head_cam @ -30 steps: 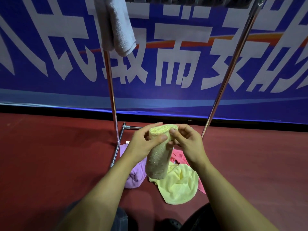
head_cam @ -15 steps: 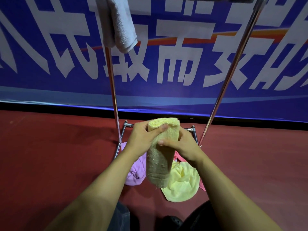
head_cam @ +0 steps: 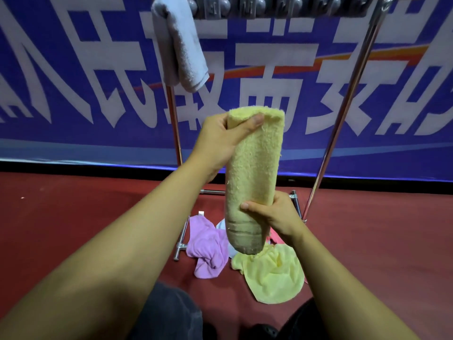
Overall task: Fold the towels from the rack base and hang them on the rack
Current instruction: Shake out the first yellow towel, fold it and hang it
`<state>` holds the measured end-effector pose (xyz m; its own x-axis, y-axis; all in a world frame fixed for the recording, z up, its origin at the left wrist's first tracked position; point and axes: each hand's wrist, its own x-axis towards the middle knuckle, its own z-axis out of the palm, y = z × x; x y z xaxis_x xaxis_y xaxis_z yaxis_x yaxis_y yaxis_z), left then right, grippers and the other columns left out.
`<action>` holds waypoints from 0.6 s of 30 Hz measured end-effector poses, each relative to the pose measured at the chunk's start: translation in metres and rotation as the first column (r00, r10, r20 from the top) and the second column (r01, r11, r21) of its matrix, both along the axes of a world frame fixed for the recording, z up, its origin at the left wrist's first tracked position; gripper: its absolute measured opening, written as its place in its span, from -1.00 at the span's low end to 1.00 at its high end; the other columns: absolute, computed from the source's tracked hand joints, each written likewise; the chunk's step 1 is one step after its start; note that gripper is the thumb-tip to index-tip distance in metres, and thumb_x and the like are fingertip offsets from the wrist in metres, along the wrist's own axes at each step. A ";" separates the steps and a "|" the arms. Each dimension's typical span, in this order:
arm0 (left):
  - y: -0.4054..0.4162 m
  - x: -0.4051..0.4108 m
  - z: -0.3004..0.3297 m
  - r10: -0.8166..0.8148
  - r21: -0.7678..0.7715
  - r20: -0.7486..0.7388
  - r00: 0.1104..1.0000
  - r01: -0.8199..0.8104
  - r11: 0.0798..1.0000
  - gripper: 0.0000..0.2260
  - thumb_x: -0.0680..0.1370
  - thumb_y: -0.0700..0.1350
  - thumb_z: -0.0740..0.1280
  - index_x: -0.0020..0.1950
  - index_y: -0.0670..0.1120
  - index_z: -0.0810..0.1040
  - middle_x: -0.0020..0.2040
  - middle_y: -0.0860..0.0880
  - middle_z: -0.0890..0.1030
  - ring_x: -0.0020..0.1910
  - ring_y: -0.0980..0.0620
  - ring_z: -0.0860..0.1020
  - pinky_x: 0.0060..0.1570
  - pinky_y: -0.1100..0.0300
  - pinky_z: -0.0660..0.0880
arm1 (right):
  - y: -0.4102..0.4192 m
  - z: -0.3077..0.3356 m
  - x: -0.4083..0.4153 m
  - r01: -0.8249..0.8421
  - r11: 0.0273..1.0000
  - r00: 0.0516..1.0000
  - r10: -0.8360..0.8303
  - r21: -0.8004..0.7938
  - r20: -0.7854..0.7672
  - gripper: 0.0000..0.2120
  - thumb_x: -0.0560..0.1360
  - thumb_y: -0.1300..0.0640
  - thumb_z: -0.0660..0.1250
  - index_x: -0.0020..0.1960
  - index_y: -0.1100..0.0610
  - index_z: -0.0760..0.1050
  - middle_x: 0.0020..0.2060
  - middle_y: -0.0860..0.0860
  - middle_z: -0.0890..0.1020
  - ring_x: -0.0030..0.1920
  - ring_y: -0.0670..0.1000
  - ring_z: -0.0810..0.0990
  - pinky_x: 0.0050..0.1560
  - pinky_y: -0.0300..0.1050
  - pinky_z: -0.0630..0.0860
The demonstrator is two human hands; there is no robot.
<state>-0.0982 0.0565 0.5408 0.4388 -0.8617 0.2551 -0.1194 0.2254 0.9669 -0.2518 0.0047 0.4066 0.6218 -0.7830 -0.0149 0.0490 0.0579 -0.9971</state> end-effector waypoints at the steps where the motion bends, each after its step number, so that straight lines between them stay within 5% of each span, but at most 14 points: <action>1: -0.001 0.001 0.009 -0.004 -0.022 0.004 1.000 0.004 1.000 -0.92 0.51 -0.07 0.52 -0.07 -0.06 0.71 -0.10 -0.04 0.76 -0.05 -0.01 0.73 0.06 0.01 0.66 | 0.000 0.000 -0.001 0.000 1.000 1.000 0.000 -0.001 0.000 -0.86 0.39 0.37 0.56 -0.12 0.19 0.70 -0.20 0.00 0.77 -0.18 -0.08 0.72 -0.09 -0.19 0.68; 9: -0.002 0.004 0.070 0.008 -0.168 -0.007 1.000 -0.009 0.986 -0.89 0.53 -0.15 0.50 0.01 -0.16 0.69 -0.11 -0.08 0.76 -0.05 -0.05 0.72 0.05 0.03 0.66 | 0.000 -0.007 -0.006 -0.036 0.999 0.996 0.034 -0.016 -0.083 -0.80 0.37 0.31 0.61 -0.03 0.16 0.73 -0.07 0.10 0.78 -0.03 0.06 0.75 0.11 0.04 0.68; 14: 0.002 -0.002 0.057 -0.010 -0.110 0.019 1.000 0.012 0.994 -0.86 0.53 -0.13 0.50 0.04 -0.16 0.70 -0.09 -0.08 0.76 -0.06 -0.03 0.73 0.00 0.06 0.65 | 0.004 -0.005 -0.007 -0.092 0.995 0.993 0.090 -0.029 -0.071 -0.72 0.34 0.31 0.63 0.03 0.19 0.71 -0.02 0.12 0.77 0.02 0.07 0.73 0.14 0.06 0.67; 18: 0.003 -0.008 0.033 -0.041 -0.021 0.059 0.997 0.042 0.999 -0.78 0.53 -0.10 0.50 0.08 -0.22 0.69 0.01 -0.19 0.74 0.00 -0.09 0.72 0.10 -0.05 0.65 | 0.003 0.006 -0.007 -0.046 0.999 0.998 0.046 -0.013 0.046 -0.55 0.22 0.05 0.66 0.06 0.15 0.68 0.00 0.09 0.77 0.02 0.04 0.74 0.11 -0.04 0.65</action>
<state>-0.1064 0.0593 0.5736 0.3865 -0.8727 0.2985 -0.1655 0.2528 0.9533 -0.2591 0.0081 0.4126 0.6570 -0.7535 0.0241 0.0929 0.0492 -0.9945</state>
